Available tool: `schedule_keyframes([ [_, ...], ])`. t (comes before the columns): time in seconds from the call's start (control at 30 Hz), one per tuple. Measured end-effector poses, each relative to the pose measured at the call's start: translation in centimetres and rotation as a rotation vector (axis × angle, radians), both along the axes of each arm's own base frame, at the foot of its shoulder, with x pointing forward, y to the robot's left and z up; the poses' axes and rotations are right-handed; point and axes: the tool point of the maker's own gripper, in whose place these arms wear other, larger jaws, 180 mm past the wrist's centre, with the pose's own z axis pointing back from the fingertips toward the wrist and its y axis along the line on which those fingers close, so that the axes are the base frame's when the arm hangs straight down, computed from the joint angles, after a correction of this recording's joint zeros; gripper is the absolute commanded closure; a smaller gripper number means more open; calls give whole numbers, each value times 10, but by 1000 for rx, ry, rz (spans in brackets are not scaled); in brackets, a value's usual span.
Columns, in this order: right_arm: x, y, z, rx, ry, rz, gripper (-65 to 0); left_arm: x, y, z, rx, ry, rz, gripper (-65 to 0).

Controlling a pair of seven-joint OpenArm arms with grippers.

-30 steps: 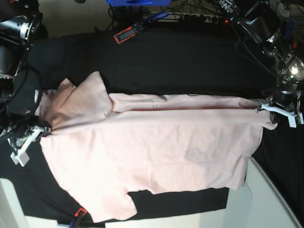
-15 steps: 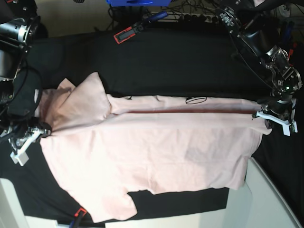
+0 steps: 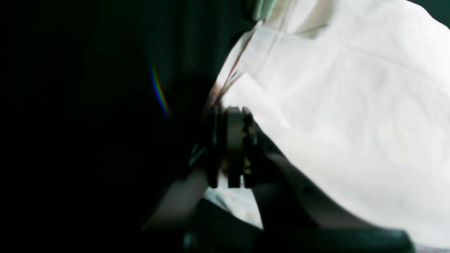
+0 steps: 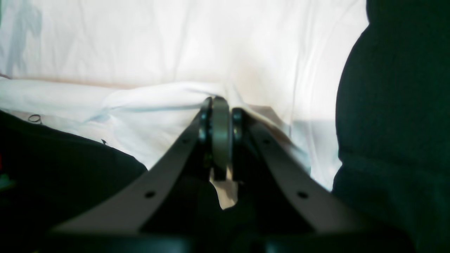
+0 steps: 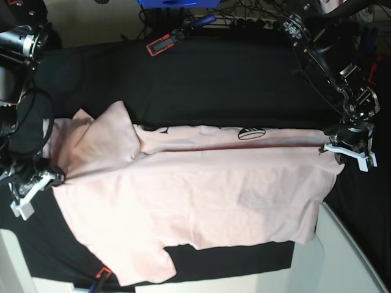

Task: Fold the T-shirt properly
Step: 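Fold the collar edge over toward the hem with both grippers, then open both grippers and release the folded edge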

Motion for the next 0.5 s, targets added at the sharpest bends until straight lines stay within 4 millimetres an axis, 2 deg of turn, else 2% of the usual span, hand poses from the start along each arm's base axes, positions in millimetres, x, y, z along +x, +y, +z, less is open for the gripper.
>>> schedule_keyframes([
  [0.03,2,0,1,1,-14,-6,0,2,-1,-2,-6,0,0,-2],
  [0.1,6,-1,4,2,-35,-14,-54,8,-3,0,-15,-14,2,-25],
  [0.13,7,-2,5,2,-44,-18,-113,13,-3,3,-17,-23,1,-57],
  [0.27,8,-3,5,-4,-47,-20,-405,32,-2,20,-14,-71,2,-252],
  [0.3,9,-3,6,-3,-49,-20,-454,36,-2,24,-16,-81,2,-289],
  [0.33,9,-3,7,-2,-52,-21,-480,40,-2,28,-14,-93,2,-319],
  [0.37,10,-3,8,-1,-55,-22,-477,43,-2,31,-12,-100,2,-338],
  [0.5,3,-8,12,-29,-57,-11,-403,43,2,43,15,-122,5,-341],
])
